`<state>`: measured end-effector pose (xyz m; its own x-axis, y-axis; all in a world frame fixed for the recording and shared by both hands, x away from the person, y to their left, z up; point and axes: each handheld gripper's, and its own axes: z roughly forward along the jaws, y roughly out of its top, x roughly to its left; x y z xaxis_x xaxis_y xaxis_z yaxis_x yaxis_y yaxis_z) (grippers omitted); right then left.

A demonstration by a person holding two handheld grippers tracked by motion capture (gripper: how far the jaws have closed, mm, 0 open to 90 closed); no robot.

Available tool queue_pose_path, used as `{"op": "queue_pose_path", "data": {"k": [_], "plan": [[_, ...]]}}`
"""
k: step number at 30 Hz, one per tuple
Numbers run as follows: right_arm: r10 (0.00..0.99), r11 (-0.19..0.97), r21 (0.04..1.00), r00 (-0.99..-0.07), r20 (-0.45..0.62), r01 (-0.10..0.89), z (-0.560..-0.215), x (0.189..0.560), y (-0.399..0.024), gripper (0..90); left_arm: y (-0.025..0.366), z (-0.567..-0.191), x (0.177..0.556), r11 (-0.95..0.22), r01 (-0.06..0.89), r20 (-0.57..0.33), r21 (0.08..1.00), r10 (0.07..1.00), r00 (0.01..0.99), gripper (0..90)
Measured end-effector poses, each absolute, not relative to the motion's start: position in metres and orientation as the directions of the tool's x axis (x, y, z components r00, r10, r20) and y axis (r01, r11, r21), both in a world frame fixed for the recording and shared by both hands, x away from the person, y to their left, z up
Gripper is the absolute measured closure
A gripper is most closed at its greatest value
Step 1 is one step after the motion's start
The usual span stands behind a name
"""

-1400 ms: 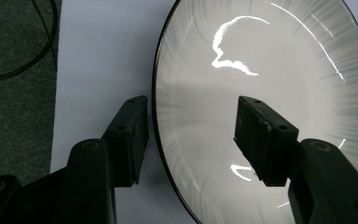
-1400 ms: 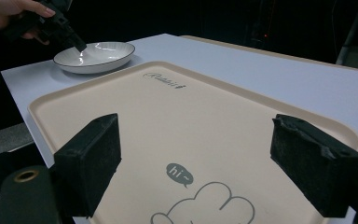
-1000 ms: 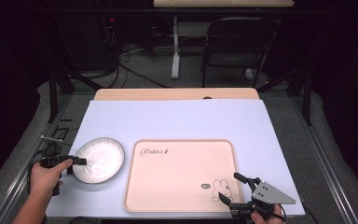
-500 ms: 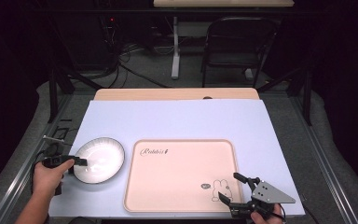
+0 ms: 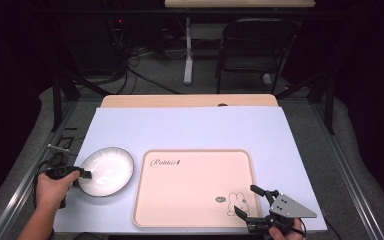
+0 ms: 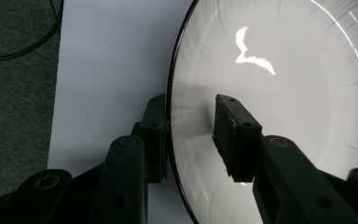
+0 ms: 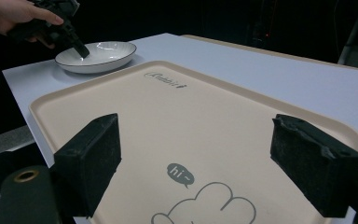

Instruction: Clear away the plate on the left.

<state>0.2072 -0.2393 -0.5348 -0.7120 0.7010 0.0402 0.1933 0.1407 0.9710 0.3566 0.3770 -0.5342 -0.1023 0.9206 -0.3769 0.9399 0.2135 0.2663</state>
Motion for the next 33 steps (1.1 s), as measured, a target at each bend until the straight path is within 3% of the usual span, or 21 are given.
{"op": "queue_pose_path", "data": {"k": [10,20,33], "plan": [[0.701,0.142,0.971,-0.712,0.037,0.190,-0.535,0.207,-0.240,15.4,0.378,-0.534,0.359,0.225,0.943,-0.383,0.244,0.916,-0.119,65.8],[0.700,0.141,0.971,-0.713,0.039,0.192,-0.535,0.207,-0.239,15.4,0.390,-0.538,0.357,0.305,0.925,-0.477,0.224,0.863,-0.169,73.8],[0.702,0.140,0.971,-0.711,0.039,0.192,-0.535,0.207,-0.239,15.4,0.394,-0.533,0.356,0.312,0.924,-0.501,0.221,0.849,-0.167,78.2]]}}
